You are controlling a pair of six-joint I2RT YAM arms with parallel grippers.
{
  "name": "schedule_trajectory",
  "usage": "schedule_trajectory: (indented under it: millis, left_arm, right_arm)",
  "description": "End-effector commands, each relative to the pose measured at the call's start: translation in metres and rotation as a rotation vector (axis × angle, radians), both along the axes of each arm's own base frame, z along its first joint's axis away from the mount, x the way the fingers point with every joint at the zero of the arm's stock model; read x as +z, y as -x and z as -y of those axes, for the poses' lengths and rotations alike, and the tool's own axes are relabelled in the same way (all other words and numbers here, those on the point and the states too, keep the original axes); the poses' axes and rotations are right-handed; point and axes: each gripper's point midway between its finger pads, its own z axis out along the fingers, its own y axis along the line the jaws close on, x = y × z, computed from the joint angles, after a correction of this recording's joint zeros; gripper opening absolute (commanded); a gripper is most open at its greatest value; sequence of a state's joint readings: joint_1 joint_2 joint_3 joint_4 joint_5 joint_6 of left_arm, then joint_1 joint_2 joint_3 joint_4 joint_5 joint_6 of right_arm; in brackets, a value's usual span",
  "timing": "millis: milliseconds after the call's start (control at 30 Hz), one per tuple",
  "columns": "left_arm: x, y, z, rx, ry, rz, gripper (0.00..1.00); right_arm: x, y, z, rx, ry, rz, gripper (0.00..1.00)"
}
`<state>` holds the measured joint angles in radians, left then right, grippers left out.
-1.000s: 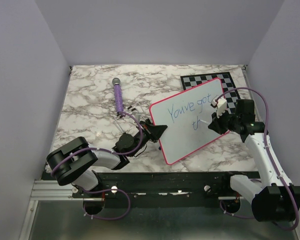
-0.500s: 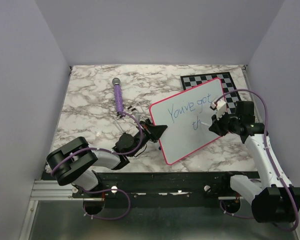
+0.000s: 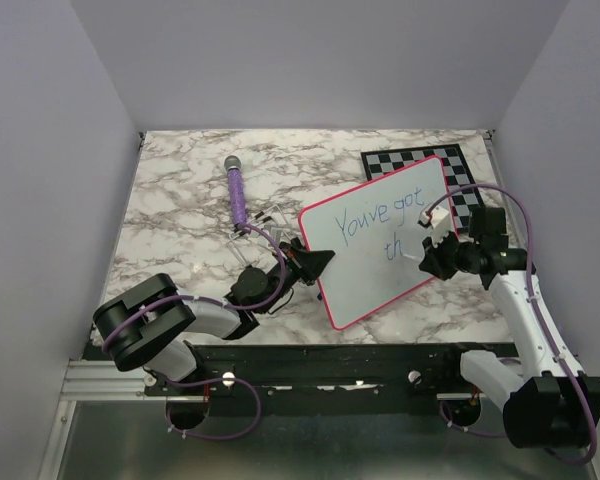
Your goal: Write a sentence on the whiteboard
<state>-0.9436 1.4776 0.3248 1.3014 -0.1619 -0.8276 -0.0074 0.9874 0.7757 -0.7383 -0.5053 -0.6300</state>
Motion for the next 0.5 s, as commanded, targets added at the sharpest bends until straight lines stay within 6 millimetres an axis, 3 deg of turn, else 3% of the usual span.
schedule_trajectory:
  millis: [0, 300, 467]
  left_arm:
    - [-0.004, 0.014, 0.007, -0.069, -0.05, 0.061, 0.0]
    - [-0.004, 0.015, 0.005, -0.069, -0.05, 0.063, 0.0]
    - [-0.004, 0.015, 0.005, -0.071, -0.048, 0.063, 0.0]
  right_arm:
    - [-0.009, 0.007, 0.006, -0.011, 0.039, -0.034, 0.01]
    - [0.044, -0.006, -0.007, -0.004, -0.042, 0.098, 0.0]
    - [0.053, -0.02, -0.007, -0.031, -0.058, 0.138, 0.01]
